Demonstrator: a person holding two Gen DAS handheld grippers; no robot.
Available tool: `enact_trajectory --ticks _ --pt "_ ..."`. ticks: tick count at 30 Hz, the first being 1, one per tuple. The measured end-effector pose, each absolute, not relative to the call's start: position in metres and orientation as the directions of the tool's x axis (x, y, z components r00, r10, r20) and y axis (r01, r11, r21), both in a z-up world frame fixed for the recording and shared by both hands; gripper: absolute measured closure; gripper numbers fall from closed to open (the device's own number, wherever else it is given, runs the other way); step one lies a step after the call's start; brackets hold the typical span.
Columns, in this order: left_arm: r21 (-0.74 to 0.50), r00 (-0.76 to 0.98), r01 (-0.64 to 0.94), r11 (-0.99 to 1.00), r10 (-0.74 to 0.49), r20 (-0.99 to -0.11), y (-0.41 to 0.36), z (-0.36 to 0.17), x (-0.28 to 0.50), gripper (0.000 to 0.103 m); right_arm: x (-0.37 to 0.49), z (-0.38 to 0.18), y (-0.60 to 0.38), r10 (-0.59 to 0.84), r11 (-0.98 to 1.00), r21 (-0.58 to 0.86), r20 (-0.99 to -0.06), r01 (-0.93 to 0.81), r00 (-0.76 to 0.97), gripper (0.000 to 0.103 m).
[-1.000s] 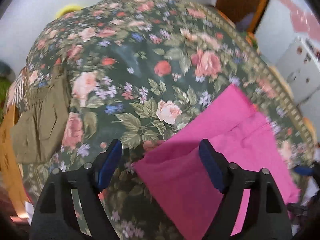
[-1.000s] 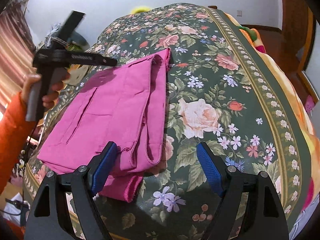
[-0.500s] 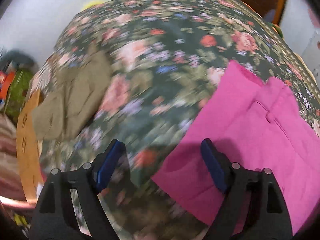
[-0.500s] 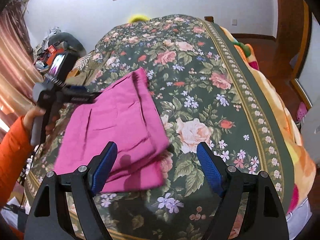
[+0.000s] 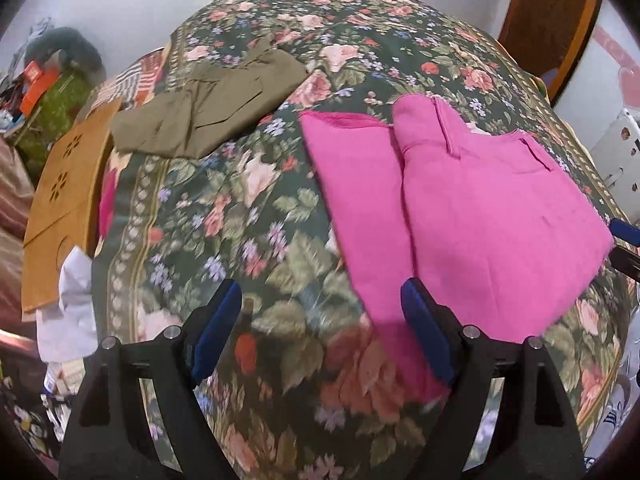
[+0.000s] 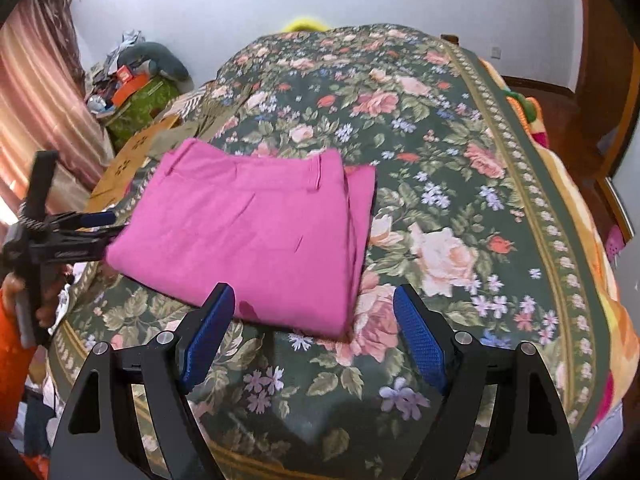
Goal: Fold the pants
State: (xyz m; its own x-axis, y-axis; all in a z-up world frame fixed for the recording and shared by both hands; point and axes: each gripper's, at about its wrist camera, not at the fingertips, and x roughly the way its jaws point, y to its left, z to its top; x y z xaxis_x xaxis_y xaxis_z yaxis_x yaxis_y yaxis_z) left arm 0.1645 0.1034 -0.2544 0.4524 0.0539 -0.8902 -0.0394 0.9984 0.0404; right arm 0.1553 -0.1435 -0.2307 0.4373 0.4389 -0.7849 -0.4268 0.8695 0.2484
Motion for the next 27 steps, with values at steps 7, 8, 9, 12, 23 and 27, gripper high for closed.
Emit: enact_trajectory --ticks 7,8,9,12,23,27 --pt "-0.005 0.439 -0.122 0.993 0.049 -0.897 0.127 -0.26 0.148 0.021 0.155 -0.245 -0.142 0.454 0.848 0.25 -0.798 -0.467 0.396 0.044" --pt "0.014 0.435 -0.128 0.992 0.069 -0.898 0.129 -0.259 0.147 0.021 0.153 -0.244 -0.143 0.451 0.847 0.247 -0.802 -0.47 0.392 0.045" --pt "0.042 0.432 -0.133 0.99 0.096 -0.897 0.13 -0.257 0.147 0.022 0.152 -0.242 -0.144 0.447 0.848 0.242 -0.805 -0.472 0.39 0.045" --pt "0.04 0.458 -0.138 0.99 0.1 -0.883 0.134 -0.242 0.147 0.025 0.153 -0.232 -0.148 0.434 0.853 0.219 -0.801 -0.473 0.413 0.045" --pt "-0.083 0.574 0.017 0.996 -0.078 -0.815 0.091 -0.192 0.205 0.043 0.206 -0.209 -0.126 0.462 0.826 0.172 -0.753 -0.536 0.469 0.051" --pt "-0.096 0.518 0.045 0.994 -0.106 -0.849 0.076 -0.215 0.233 0.053 0.228 -0.221 -0.113 0.463 0.816 0.173 -0.767 -0.551 0.444 0.056"
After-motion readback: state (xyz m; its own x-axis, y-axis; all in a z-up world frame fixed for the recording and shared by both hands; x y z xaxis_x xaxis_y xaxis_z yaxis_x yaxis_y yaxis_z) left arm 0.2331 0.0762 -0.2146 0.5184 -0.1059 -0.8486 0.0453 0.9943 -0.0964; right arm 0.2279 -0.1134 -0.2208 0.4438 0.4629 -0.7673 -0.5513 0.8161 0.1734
